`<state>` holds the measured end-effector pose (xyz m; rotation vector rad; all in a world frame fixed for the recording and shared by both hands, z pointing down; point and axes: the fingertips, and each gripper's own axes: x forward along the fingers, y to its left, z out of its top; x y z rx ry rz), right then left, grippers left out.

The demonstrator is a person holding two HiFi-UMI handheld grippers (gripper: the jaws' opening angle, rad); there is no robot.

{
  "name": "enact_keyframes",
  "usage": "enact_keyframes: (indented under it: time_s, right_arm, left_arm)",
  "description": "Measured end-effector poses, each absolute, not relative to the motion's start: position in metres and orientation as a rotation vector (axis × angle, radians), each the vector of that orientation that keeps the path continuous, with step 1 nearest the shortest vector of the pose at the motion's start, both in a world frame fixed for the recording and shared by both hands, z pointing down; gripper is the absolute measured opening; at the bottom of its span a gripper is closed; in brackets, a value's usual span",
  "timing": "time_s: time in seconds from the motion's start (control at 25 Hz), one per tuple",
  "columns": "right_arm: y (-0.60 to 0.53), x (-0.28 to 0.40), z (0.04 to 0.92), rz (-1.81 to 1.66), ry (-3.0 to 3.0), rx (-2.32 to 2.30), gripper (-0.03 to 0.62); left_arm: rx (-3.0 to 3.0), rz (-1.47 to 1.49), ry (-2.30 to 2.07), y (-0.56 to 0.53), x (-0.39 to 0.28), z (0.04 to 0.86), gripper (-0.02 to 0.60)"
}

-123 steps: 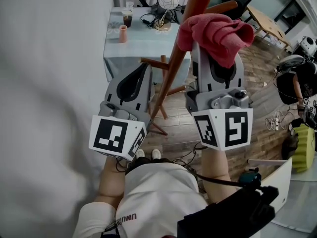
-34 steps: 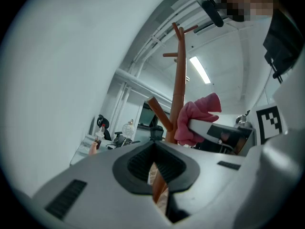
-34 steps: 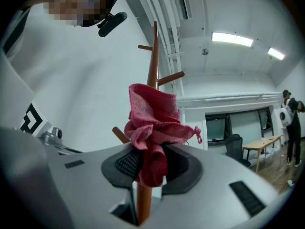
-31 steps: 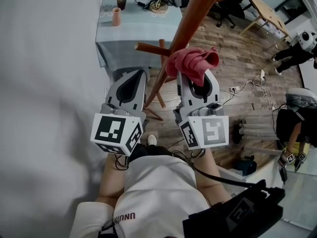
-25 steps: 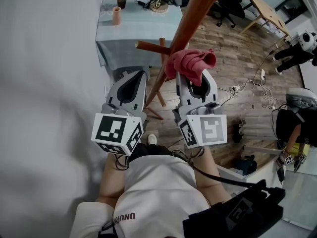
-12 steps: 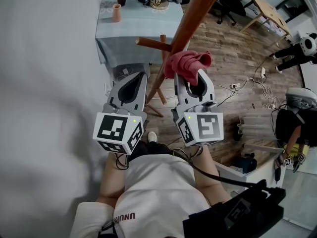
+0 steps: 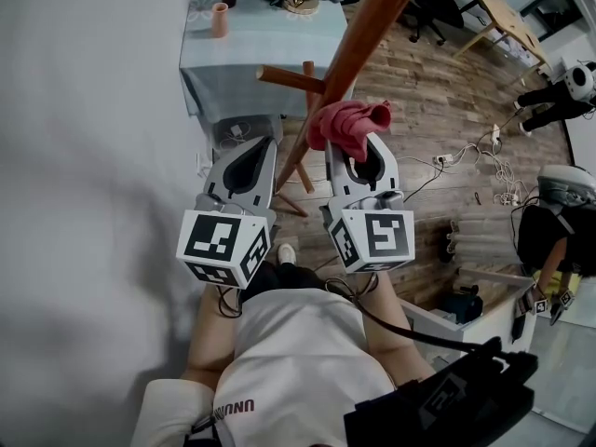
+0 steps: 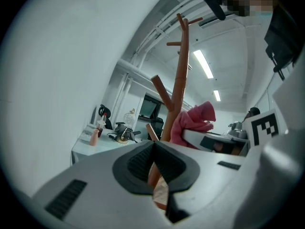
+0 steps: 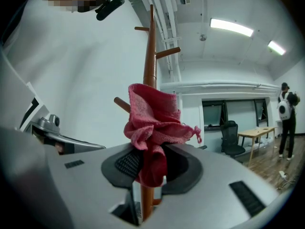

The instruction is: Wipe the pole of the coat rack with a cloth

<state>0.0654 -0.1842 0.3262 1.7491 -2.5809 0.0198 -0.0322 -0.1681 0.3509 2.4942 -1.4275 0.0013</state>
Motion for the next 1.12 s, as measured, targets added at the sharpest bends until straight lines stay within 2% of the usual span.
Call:
enact_keyframes:
  time_s: [1.12]
  right_arm:
    - [-0.184, 0.061, 0.382, 0.131, -2.478, 1.690, 0.110]
  left_arm:
    - [2.420, 0.086, -1.365, -0.172, -0.029, 0.396, 0.014]
